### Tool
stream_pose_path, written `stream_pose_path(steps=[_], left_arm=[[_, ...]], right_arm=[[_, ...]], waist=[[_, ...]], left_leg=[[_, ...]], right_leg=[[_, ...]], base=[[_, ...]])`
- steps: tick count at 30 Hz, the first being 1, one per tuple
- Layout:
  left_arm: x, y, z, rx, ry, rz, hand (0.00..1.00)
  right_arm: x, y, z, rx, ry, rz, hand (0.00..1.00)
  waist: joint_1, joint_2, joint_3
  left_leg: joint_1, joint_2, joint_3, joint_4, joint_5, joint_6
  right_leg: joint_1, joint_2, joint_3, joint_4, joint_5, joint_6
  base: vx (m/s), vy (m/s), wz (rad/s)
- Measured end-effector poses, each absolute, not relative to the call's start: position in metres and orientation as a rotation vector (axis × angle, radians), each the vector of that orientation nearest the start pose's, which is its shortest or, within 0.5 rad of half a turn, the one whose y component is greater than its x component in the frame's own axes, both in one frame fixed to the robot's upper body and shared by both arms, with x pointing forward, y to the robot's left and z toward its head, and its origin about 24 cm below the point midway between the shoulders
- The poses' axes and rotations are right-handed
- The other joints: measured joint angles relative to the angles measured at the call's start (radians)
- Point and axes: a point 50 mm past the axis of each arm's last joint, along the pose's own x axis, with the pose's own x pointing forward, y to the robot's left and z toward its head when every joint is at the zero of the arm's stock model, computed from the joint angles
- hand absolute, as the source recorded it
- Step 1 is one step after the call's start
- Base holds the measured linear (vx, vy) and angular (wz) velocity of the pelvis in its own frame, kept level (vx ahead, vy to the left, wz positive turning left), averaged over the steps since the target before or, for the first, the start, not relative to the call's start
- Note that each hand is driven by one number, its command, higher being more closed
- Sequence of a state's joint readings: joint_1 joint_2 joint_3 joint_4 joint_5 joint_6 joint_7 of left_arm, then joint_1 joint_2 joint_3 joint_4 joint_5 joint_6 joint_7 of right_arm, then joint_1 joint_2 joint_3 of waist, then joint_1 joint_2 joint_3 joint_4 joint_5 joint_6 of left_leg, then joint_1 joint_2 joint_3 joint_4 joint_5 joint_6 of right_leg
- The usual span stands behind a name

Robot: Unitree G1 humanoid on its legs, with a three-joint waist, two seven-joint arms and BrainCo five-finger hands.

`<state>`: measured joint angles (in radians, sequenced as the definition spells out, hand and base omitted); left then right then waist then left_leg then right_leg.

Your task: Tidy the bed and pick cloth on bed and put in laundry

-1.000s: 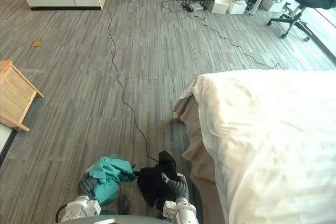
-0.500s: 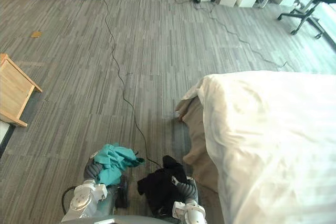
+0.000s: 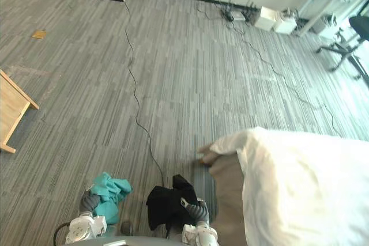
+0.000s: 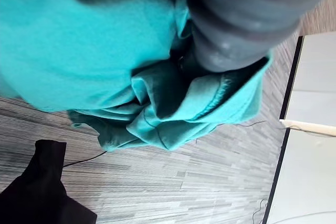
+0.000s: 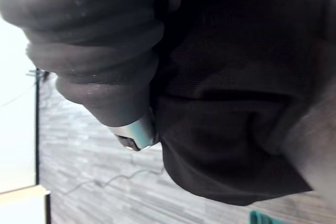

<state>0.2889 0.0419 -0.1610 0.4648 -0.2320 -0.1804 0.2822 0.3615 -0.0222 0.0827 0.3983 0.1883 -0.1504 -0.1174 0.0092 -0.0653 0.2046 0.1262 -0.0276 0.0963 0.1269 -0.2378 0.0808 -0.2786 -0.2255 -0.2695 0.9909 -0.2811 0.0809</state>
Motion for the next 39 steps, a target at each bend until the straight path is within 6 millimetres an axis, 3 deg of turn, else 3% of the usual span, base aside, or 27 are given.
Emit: stream_pose_path(steps=[2, 3, 4, 6, 7, 8, 9, 10, 11, 12, 13, 14, 16, 18, 20, 22, 25, 26, 27, 28, 29, 30, 32, 33, 35, 37, 39], left_arm=[[0.137, 0.156, -0.099, -0.097, 0.594, 0.294, 1.0], [0.146, 0.151, -0.097, -0.108, 0.574, 0.278, 1.0], [0.146, 0.151, -0.097, -0.109, 0.576, 0.277, 1.0], [0.148, 0.15, -0.098, -0.108, 0.576, 0.277, 1.0], [0.143, 0.153, -0.1, -0.105, 0.589, 0.289, 1.0], [0.134, 0.156, -0.105, -0.105, 0.624, 0.309, 1.0], [0.133, 0.153, -0.107, -0.109, 0.638, 0.308, 1.0], [0.133, 0.144, -0.109, -0.136, 0.652, 0.304, 1.0], [0.133, 0.138, -0.109, -0.163, 0.653, 0.309, 1.0], [0.133, 0.137, -0.109, -0.172, 0.655, 0.313, 1.0], [0.132, 0.134, -0.11, -0.186, 0.66, 0.312, 1.0], [0.133, 0.136, -0.11, -0.199, 0.655, 0.309, 1.0], [0.132, 0.143, -0.109, -0.226, 0.645, 0.327, 1.0], [0.136, 0.146, -0.104, -0.232, 0.602, 0.324, 1.0], [0.137, 0.15, -0.101, -0.262, 0.585, 0.341, 1.0], [0.138, 0.154, -0.1, -0.266, 0.572, 0.355, 1.0], [0.139, 0.156, -0.099, -0.288, 0.564, 0.383, 1.0], [0.138, 0.156, -0.099, -0.301, 0.566, 0.403, 1.0], [0.137, 0.158, -0.099, -0.312, 0.565, 0.424, 1.0], [0.138, 0.163, -0.099, -0.324, 0.558, 0.448, 1.0], [0.137, 0.167, -0.099, -0.331, 0.559, 0.468, 1.0], [0.135, 0.169, -0.101, -0.327, 0.572, 0.477, 1.0], [0.131, 0.172, -0.105, -0.32, 0.603, 0.505, 1.0], [0.126, 0.172, -0.108, -0.319, 0.628, 0.511, 1.0], [0.122, 0.171, -0.109, -0.3, 0.647, 0.5, 1.0], [0.125, 0.172, -0.108, -0.287, 0.639, 0.489, 1.0], [0.132, 0.17, -0.104, -0.276, 0.616, 0.457, 1.0]], right_arm=[[0.129, -0.167, -0.092, 0.123, 0.568, -0.21, 1.0], [0.14, -0.172, -0.087, 0.104, 0.528, -0.205, 1.0], [0.141, -0.173, -0.086, 0.102, 0.525, -0.204, 1.0], [0.152, -0.17, -0.082, 0.085, 0.499, -0.178, 1.0], [0.154, -0.165, -0.081, 0.073, 0.498, -0.158, 1.0], [0.154, -0.161, -0.079, 0.078, 0.49, -0.148, 1.0], [0.157, -0.162, -0.077, 0.063, 0.476, -0.144, 1.0], [0.161, -0.166, -0.072, 0.032, 0.451, -0.139, 1.0], [0.167, -0.171, -0.069, -0.002, 0.433, -0.138, 1.0], [0.167, -0.17, -0.068, -0.014, 0.431, -0.135, 1.0], [0.168, -0.171, -0.068, -0.026, 0.43, -0.128, 1.0], [0.173, -0.172, -0.065, -0.042, 0.416, -0.116, 1.0], [0.179, -0.172, -0.063, -0.06, 0.402, -0.094, 1.0], [0.187, -0.176, -0.059, -0.087, 0.381, -0.079, 1.0], [0.197, -0.177, -0.053, -0.103, 0.351, -0.064, 1.0], [0.201, -0.177, -0.052, -0.109, 0.346, -0.059, 1.0], [0.198, -0.18, -0.061, -0.122, 0.395, -0.062, 1.0], [0.194, -0.182, -0.067, -0.128, 0.424, -0.065, 1.0], [0.19, -0.182, -0.074, -0.127, 0.458, -0.068, 1.0], [0.186, -0.182, -0.081, -0.124, 0.497, -0.07, 1.0], [0.183, -0.179, -0.085, -0.112, 0.52, -0.073, 1.0], [0.179, -0.177, -0.088, -0.099, 0.537, -0.076, 1.0], [0.169, -0.175, -0.094, -0.089, 0.574, -0.073, 1.0], [0.163, -0.175, -0.097, -0.083, 0.593, -0.072, 1.0], [0.154, -0.177, -0.099, -0.071, 0.606, -0.084, 1.0], [0.149, -0.176, -0.097, -0.043, 0.599, -0.103, 1.0], [0.148, -0.176, -0.096, -0.011, 0.59, -0.128, 1.0]], waist=[[-0.016, 0.021, 0.008], [-0.018, 0.066, 0.025], [-0.018, 0.071, 0.027], [-0.009, 0.083, 0.034], [-0.009, 0.085, 0.035], [-0.012, 0.077, 0.027], [-0.014, 0.101, 0.025], [-0.01, 0.147, 0.022], [-0.009, 0.169, 0.024], [-0.008, 0.169, 0.024], [0.005, 0.164, 0.033], [0.019, 0.18, 0.041], [0.055, 0.148, 0.059], [0.078, 0.145, 0.058], [0.098, 0.148, 0.057], [0.111, 0.143, 0.061], [0.125, 0.124, 0.052], [0.139, 0.119, 0.036], [0.154, 0.109, 0.026], [0.157, 0.092, 0.02], [0.156, 0.076, 0.02], [0.149, 0.07, 0.018], [0.14, 0.061, 0.019], [0.12, 0.062, 0.019], [0.087, 0.068, 0.009], [0.061, 0.067, 0.008], [0.043, 0.066, 0.006]], left_leg=[[0.037, 0.041, -0.049, -0.006, -0.011, -0.017], [0.075, 0.102, -0.074, -0.006, -0.047, -0.08], [0.081, 0.11, -0.074, -0.006, -0.055, -0.095], [0.142, 0.149, -0.072, -0.009, -0.101, -0.174], [0.185, 0.173, -0.077, -0.005, -0.121, -0.209], [0.239, 0.199, -0.101, 0.012, -0.129, -0.223], [0.24, 0.231, -0.104, 0.041, -0.122, -0.235], [0.203, 0.277, -0.126, 0.139, -0.067, -0.26], [0.117, 0.303, -0.149, 0.296, 0.064, -0.216], [0.067, 0.309, -0.152, 0.382, 0.164, -0.188], [-0.028, 0.339, -0.151, 0.574, 0.275, -0.169], [-0.114, 0.363, -0.139, 0.796, 0.198, -0.151], [-0.2, 0.329, -0.113, 0.956, 0.099, -0.155], [-0.302, 0.262, -0.087, 0.947, 0.034, -0.163], [-0.416, 0.183, -0.013, 0.767, -0.04, -0.161], [-0.462, 0.144, 0.1, 0.592, -0.046, -0.134], [-0.469, 0.106, 0.339, 0.318, 0.028, -0.081], [-0.468, 0.106, 0.452, 0.25, 0.059, -0.044], [-0.458, 0.106, 0.481, 0.249, 0.096, 0.057], [-0.445, 0.081, 0.473, 0.261, 0.076, 0.133], [-0.412, 0.058, 0.449, 0.255, 0.049, 0.143], [-0.37, 0.049, 0.405, 0.259, 0.016, 0.134], [-0.268, 0.022, 0.319, 0.239, -0.025, 0.118], [-0.179, 0.001, 0.245, 0.199, -0.03, 0.111], [-0.079, -0.001, 0.134, 0.142, -0.03, 0.109], [-0.034, 0.005, 0.036, 0.128, -0.029, 0.108], [-0.002, 0.022, -0.067, 0.132, -0.032, 0.103]], right_leg=[[-0.095, 0.01, -0.032, -0.172, -0.01, -0.014], [-0.167, 0.027, -0.027, -0.444, 0.073, -0.012], [-0.176, 0.027, -0.02, -0.496, 0.098, -0.009], [-0.215, 0.014, 0.041, -0.779, 0.256, 0.008], [-0.22, 0.015, 0.057, -0.817, 0.291, -0.007], [-0.217, 0.025, 0.09, -0.782, 0.409, -0.02], [-0.227, 0.028, 0.089, -0.715, 0.459, -0.023], [-0.256, 0.054, 0.067, -0.584, 0.425, -0.025], [-0.243, 0.067, 0.038, -0.525, 0.346, -0.051], [-0.224, 0.078, 0.033, -0.523, 0.318, -0.062], [-0.146, 0.112, 0.012, -0.567, 0.288, -0.085], [-0.032, 0.166, -0.002, -0.643, 0.269, -0.106], [0.112, 0.21, 0.001, -0.729, 0.237, -0.141], [0.216, 0.243, 0.015, -0.811, 0.223, -0.15], [0.311, 0.271, 0.025, -0.895, 0.207, -0.148], [0.389, 0.278, 0.018, -0.95, 0.177, -0.144], [0.484, 0.282, -0.025, -0.997, 0.123, -0.098], [0.511, 0.285, -0.042, -0.994, 0.082, -0.076], [0.523, 0.278, -0.045, -0.958, 0.041, -0.057], [0.514, 0.26, -0.045, -0.877, 0.007, -0.011], [0.46, 0.221, -0.043, -0.681, -0.008, 0.032], [0.382, 0.181, -0.038, -0.418, 0.037, 0.109], [0.288, 0.124, -0.032, -0.064, 0.091, 0.135], [0.264, 0.074, -0.077, 0.07, 0.086, 0.09], [0.199, 0.036, -0.128, 0.115, 0.068, 0.007], [0.101, 0.036, -0.091, 0.046, 0.044, -0.015], [0.008, 0.068, 0.003, -0.119, 0.021, -0.003]], base=[[0.5, -0.241, 1.0], [0.51, -0.265, 0.78], [0.74, -0.449, 0.88], [0.51, -0.372, 0.59], [0.69, -0.558, 0.64], [0.71, -0.578, 0.6], [0.87, -0.698, 0.64], [0.68, -0.587, 0.43], [0.67, -0.615, 0.35], [0.67, -0.653, 0.15], [0.69, -0.617, -0.01], [0.68, -0.567, -0.16], [0.57, -0.453, -0.38], [0.54, -0.375, -0.32], [0.54, -0.247, -0.17], [0.46, -0.12, 0.12], [0.55, -0.093, 0.39], [0.58, -0.064, 0.31], [0.6, -0.056, 0.3], [0.79, -0.018, 0.37], [0.83, 0.024, 0.71], [0.85, 0.025, 0.77], [0.73, -0.039, 1.15], [0.71, -0.079, 1.48], [0.57, -0.118, 1.59], [0.56, -0.22, 1.78], [0.59, -0.353, 1.71]])
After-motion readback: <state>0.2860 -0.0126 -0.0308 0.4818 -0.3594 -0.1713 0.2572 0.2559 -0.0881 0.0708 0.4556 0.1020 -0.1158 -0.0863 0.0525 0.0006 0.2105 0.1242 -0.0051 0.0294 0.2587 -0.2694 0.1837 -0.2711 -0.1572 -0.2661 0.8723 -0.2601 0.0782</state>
